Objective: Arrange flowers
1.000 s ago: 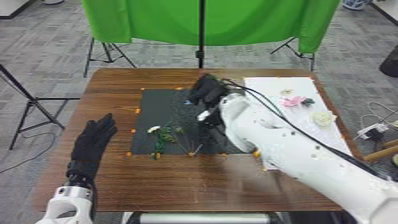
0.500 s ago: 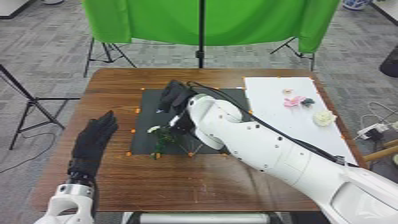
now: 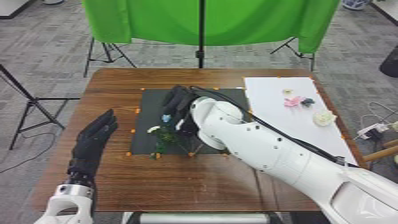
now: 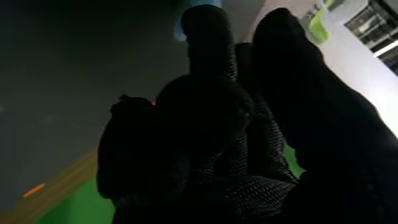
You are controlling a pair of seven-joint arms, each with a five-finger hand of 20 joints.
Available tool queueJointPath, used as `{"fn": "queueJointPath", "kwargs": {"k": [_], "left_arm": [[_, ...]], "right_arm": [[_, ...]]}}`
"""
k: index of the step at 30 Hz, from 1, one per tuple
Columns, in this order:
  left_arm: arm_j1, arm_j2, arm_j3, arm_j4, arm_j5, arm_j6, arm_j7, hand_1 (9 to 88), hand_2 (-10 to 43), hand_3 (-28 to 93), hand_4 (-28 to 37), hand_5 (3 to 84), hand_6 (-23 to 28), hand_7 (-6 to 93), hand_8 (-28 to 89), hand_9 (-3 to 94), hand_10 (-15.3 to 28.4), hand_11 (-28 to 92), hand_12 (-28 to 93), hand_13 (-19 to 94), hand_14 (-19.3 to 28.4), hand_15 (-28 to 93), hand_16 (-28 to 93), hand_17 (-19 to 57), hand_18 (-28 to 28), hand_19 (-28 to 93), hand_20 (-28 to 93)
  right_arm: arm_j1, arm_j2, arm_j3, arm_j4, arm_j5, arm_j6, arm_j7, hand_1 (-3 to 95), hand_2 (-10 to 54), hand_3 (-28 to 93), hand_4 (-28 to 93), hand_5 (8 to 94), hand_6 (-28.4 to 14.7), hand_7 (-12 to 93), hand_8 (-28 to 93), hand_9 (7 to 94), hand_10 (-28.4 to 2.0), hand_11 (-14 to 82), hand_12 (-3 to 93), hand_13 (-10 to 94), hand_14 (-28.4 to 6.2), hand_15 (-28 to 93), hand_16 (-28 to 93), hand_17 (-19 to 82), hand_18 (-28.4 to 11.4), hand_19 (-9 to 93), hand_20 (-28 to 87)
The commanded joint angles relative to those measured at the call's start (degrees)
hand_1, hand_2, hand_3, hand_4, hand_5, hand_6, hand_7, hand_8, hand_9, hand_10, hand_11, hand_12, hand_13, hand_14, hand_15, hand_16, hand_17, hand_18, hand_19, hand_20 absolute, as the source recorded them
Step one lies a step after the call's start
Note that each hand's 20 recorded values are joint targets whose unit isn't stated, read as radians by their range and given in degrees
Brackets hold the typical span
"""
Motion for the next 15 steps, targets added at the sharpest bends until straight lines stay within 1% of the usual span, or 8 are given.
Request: {"fn": "queueJointPath", "kwargs": {"k": [1, 4, 7, 9, 10, 11, 14, 15], "left_arm": [[0.3, -0.85, 0.28, 0.63, -0.15, 0.27, 1.36, 35.1, -9.5, 60, -16.7, 35.7, 4.0, 6.1, -5, 33.7, 10.0, 6, 13, 26, 14.4, 6, 6, -1.2, 12.7, 1, 16], [0.2, -1.01, 0.22, 0.71, -0.33, 0.16, 1.46, 34.8, -9.5, 60, -16.6, 35.7, 4.0, 6.4, -5, 33.7, 10.0, 6, 13, 26, 14.4, 6, 6, -1.1, 12.8, 1, 16], [0.9, -1.31, -0.16, 0.44, -0.72, 0.24, 1.31, 34.4, -9.5, 60, -16.6, 35.8, 4.0, 6.5, -5, 33.7, 10.0, 6, 13, 26, 14.4, 6, 6, -1.1, 12.8, 1, 16], [1.5, -1.41, -0.50, 0.26, -0.89, 0.39, 1.38, 34.2, -9.5, 60, -16.6, 35.8, 4.1, 6.5, -5, 33.8, 10.1, 6, 13, 26, 14.4, 6, 6, -1.1, 12.8, 1, 16], [1.5, -1.34, -0.53, 0.28, -1.08, 0.44, 1.38, 34.0, -9.5, 61, -16.6, 35.9, 4.1, 6.5, -5, 33.8, 10.1, 6, 13, 26, 14.5, 6, 6, -1.1, 12.8, 1, 16], [1.6, -1.45, -0.56, 0.20, -1.22, 0.80, 1.48, 33.9, -9.5, 61, -16.6, 36.0, 4.1, 6.5, -5, 33.8, 10.1, 6, 13, 26, 14.5, 6, 6, -1.1, 12.8, 1, 16], [1.9, -1.68, -0.28, 0.09, -1.67, 2.71, 2.59, 33.5, -9.5, 61, -16.8, 36.2, 4.1, 6.7, -5, 34.1, 10.3, 7, 13, 26, 14.5, 6, 6, -1.1, 12.8, 1, 16], [2.0, -1.62, 0.02, 0.16, -1.80, 3.62, 3.51, 33.3, -9.5, 62, -16.7, 36.4, 4.1, 6.8, -5, 34.2, 10.3, 7, 13, 26, 14.6, 6, 6, -1.0, 12.8, 1, 16]], "right_arm": [[-3.0, 5.9, 6.7, -9.5, -3.3, -0.7, -0.8, 55.1, -9.5, 58, -15, 56.4, 2.4, 14, -11, 79.9, -12.8, 11.8, 31.6, 90, -2.6, 56, 35, 65, -9.4, 93, 51], [-8.4, 12.8, 13.9, -19.2, -9.5, 4.4, -1.7, 53.5, -9.5, 60, -15, 56.9, 2.1, 14, -10, 78.7, -13.1, 13.2, 30.5, 89, -3.1, 55, 35, 65, -10.0, 93, 50], [-16.7, 20.1, 23.1, -27.4, -23.2, 6.9, 0.0, 50.8, -9.5, 62, -16, 59.2, 1.8, 14, -10, 77.0, -12.9, 15.5, 28.7, 88, -4.1, 55, 36, 62, -11.3, 93, 50], [-24.5, 23.6, 32.3, -32.3, -27.9, 4.1, 2.3, 46.7, -9.5, 64, -15, 60.3, 1.2, 13, -9, 73.3, -14.3, 18.0, 23.2, 84, -5.8, 55, 34, 58, -12.7, 93, 48], [-29.0, 25.0, 37.6, -34.7, -28.2, 2.5, 3.5, 44.9, -9.5, 64, -14, 59.7, 0.4, 12, -8, 71.0, -15.4, 16.6, 22.3, 82, -7.0, 52, 33, 55, -13.4, 91, 46], [-33.3, 26.0, 42.3, -36.6, -28.1, 1.8, 4.9, 43.0, -9.5, 63, -14, 58.7, -0.4, 11, -8, 68.4, -16.4, 14.8, 21.6, 79, -8.5, 49, 31, 52, -14.4, 89, 44], [-44.8, 28.1, 53.1, -39.7, -33.0, 1.0, 9.2, 40.0, -9.5, 62, -13, 54.6, -2.6, 8, -7, 62.4, -18.6, 10.9, 20.1, 76, -10.4, 46, 30, 50, -15.6, 87, 42], [-48.1, 28.5, 55.7, -39.9, -35.2, 1.1, 10.3, 39.2, -9.5, 62, -13, 54.0, -3.4, 7, -6, 62.0, -18.8, 10.7, 20.2, 76, -10.6, 46, 30, 50, -15.8, 86, 42]]}}
